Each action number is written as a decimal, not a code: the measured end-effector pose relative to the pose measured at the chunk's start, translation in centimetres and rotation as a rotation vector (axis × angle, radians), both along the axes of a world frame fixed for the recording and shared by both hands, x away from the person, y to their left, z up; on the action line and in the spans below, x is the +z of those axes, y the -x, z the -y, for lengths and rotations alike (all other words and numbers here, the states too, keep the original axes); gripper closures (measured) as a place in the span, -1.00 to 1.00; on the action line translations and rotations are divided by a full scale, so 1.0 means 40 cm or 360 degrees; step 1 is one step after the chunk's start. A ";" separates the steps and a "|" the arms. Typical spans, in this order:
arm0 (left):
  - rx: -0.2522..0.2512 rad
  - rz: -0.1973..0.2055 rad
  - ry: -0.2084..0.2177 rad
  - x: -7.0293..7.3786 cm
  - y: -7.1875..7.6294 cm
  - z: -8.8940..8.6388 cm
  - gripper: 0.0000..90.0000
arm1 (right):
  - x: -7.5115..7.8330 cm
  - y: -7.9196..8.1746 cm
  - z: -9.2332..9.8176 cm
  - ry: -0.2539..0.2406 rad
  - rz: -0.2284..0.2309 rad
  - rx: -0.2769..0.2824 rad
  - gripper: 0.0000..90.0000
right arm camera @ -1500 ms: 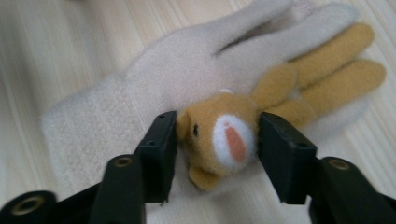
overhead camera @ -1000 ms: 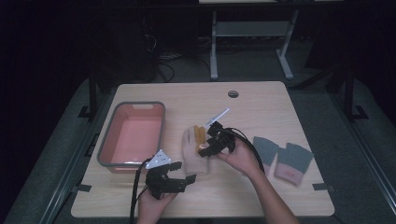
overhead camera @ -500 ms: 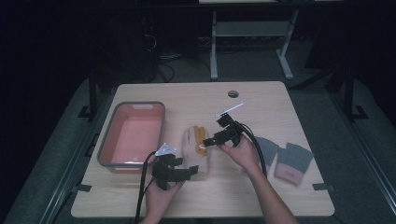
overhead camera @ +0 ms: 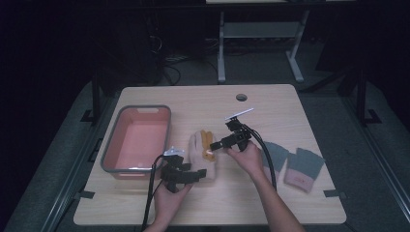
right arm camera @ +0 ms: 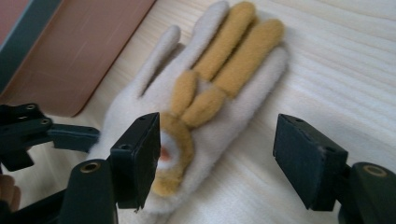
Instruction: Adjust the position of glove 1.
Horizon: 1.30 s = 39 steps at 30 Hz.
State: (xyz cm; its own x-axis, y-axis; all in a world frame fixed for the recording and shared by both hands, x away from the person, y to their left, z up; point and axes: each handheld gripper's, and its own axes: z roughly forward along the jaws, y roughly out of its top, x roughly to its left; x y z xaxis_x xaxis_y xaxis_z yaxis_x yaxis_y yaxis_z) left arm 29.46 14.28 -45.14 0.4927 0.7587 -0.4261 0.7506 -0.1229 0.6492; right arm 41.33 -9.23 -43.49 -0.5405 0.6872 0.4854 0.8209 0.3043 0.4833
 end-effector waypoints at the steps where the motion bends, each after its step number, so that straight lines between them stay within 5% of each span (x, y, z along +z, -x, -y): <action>1: 0.0002 -0.0016 0.0013 -0.001 -0.002 -0.003 -0.45 | 0.001 0.003 -0.001 -0.0010 -0.0012 0.0015 -0.30; 10: -0.0009 -0.0101 0.0025 -0.017 -0.012 0.000 -0.45 | -0.015 0.020 -0.012 -0.0031 -0.0120 0.0092 -0.34; 17: -0.0005 -0.0152 0.0043 -0.028 -0.022 -0.001 -0.41 | -0.043 0.032 -0.014 -0.0045 -0.0180 0.0073 -0.32; 29: -0.0014 -0.0161 0.0044 -0.032 -0.026 -0.005 -0.27 | -0.055 0.061 -0.017 -0.0054 -0.0172 0.0076 -0.23; 39: -0.0025 -0.0170 0.0044 -0.034 -0.033 -0.005 -0.10 | -0.070 0.083 -0.044 -0.0078 -0.0131 0.0000 0.15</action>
State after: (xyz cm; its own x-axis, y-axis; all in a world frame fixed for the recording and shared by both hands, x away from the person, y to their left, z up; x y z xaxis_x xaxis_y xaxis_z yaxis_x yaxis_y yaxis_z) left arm 30.79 14.50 -46.51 0.4552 0.7385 -0.4974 0.8139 -0.1187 0.5687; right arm 38.02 -7.47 -46.27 -0.4974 0.6617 0.5611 0.8584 0.2819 0.4285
